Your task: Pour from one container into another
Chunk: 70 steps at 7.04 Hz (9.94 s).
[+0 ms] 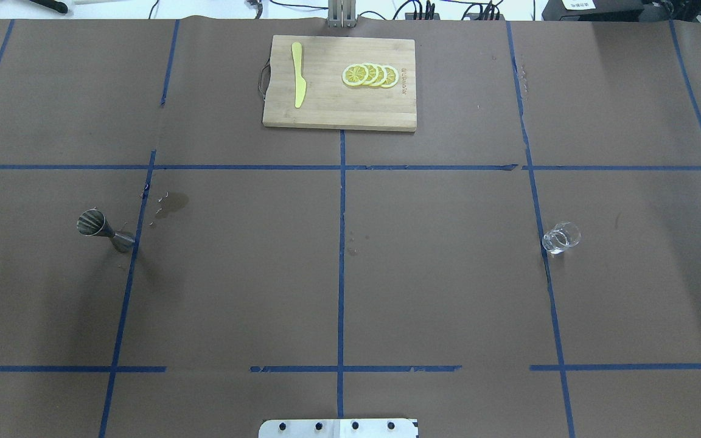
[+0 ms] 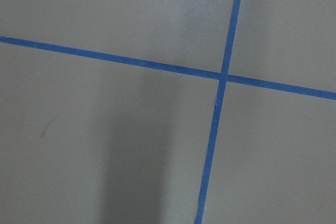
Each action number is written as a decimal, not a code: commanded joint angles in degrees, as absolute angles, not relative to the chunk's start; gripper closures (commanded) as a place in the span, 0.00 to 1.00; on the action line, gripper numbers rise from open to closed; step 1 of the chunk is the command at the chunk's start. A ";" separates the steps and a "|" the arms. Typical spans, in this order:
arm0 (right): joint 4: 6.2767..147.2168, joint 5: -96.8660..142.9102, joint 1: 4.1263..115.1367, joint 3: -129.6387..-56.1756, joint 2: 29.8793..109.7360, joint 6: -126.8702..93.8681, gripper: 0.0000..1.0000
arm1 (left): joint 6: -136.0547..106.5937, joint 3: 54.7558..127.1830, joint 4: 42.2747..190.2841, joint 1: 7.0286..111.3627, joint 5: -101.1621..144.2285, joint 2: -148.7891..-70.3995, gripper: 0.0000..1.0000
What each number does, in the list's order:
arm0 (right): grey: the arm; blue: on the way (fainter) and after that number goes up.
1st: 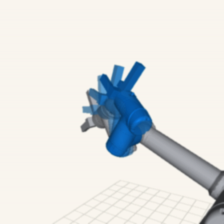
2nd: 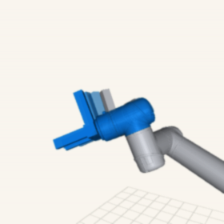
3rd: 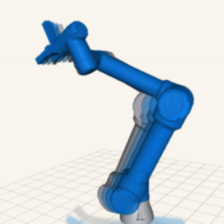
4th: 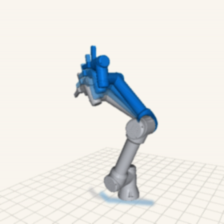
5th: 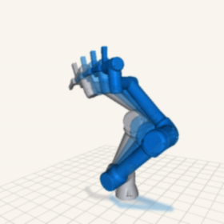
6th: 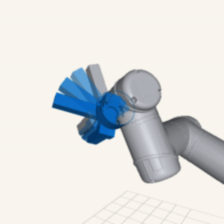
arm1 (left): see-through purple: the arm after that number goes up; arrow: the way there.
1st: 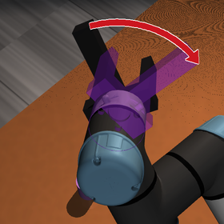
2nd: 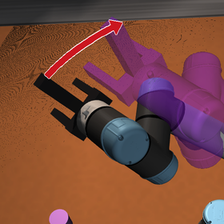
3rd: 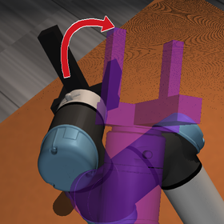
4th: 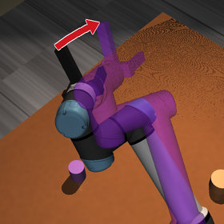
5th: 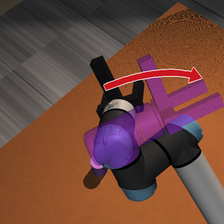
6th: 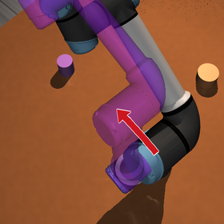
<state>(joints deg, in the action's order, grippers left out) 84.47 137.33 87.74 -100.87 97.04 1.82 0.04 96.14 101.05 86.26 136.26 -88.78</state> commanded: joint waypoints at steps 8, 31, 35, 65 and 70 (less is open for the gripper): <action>80.95 138.60 87.80 -100.64 97.73 1.93 0.00 | -56.40 110.44 135.61 51.26 106.20 -85.46 0.00; 80.86 138.78 87.80 -99.93 97.91 2.46 0.00 | -78.08 90.54 151.75 7.82 25.75 -86.75 0.01; 80.95 138.78 87.80 -99.93 97.91 2.46 0.00 | -74.02 90.00 152.75 8.26 25.66 -86.84 0.10; 40.53 142.66 75.88 -97.91 100.45 -29.26 0.00 | -51.60 90.87 164.00 11.51 28.38 -93.52 1.00; 20.74 121.59 57.60 -101.75 104.06 -52.26 0.00 | -48.51 90.09 166.01 10.64 28.38 -100.72 1.00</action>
